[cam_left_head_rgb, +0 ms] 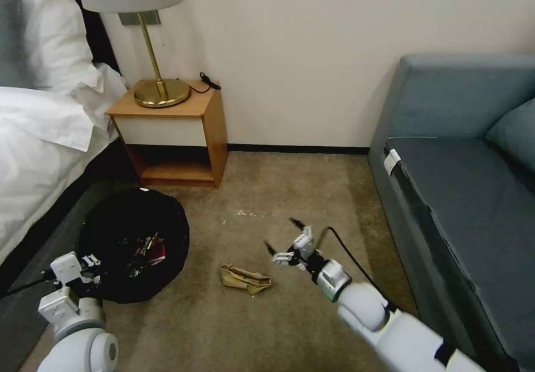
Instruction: Pick up the trash bin, then pick up the garbage on the floor and place it into the trash bin.
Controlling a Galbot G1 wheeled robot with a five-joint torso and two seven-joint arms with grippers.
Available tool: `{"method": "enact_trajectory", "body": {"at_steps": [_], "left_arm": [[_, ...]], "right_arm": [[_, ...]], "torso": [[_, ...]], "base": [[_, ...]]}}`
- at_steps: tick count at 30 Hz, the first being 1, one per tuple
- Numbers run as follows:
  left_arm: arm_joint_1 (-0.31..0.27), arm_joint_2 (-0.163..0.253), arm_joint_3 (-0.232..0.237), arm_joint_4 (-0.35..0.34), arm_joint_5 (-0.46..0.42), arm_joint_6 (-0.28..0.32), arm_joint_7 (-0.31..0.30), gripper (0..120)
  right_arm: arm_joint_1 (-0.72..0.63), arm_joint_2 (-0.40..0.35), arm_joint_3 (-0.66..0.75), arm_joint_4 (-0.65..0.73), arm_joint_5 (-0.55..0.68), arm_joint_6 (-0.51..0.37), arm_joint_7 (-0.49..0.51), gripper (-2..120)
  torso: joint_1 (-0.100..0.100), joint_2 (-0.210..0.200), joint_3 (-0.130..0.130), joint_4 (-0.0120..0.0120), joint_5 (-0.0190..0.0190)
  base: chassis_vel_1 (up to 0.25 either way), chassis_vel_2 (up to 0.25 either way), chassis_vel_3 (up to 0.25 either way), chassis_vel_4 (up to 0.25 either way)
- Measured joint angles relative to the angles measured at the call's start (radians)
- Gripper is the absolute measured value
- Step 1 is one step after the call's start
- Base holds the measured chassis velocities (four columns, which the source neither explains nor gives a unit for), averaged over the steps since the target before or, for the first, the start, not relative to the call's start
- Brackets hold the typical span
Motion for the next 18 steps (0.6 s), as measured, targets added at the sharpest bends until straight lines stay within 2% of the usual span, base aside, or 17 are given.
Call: {"method": "enact_trajectory", "body": {"at_steps": [1, 4, 6, 10, 18], "left_arm": [[0.002, -0.006, 0.0, 0.001, 0.002, -0.002, 0.0, 3], [0.007, -0.01, 0.0, 0.005, 0.005, -0.007, 0.0, 3], [0.012, -0.012, 0.0, 0.007, 0.009, -0.008, 0.0, 3], [0.013, -0.012, 0.0, 0.001, 0.009, -0.008, 0.0, 3], [0.018, -0.013, -0.001, -0.009, 0.009, -0.01, -0.001, 3]], "right_arm": [[0.104, -0.008, -0.108, -0.03, 0.049, -0.068, -0.017, 100], [0.18, 0.005, -0.207, -0.07, 0.079, -0.122, -0.045, 100], [0.241, 0.051, -0.28, -0.125, 0.055, -0.199, -0.13, 100], [0.265, 0.096, -0.313, -0.174, -0.011, -0.222, -0.193, 100], [0.274, 0.157, -0.351, -0.229, -0.086, -0.28, -0.21, 100]], "torso": [[0.0, 0.0, 0.0, 0.0002, -0.0004], [0.0, 0.0, 0.0, 0.0002, 0.0001], [0.0, 0.0, 0.0, 0.0004, -0.0001], [0.0, 0.0, 0.0, 0.0003, -0.0001], [0.0, 0.0, 0.0, 0.0002, -0.0002]], "base": [[0.0, 0.0, 0.0, 0.0], [0.0, 0.0, 0.0, 0.0], [0.0, 0.0, 0.0, 0.0], [0.0, 0.0, 0.0, 0.0], [0.0, 0.0, 0.0, 0.0]]}}
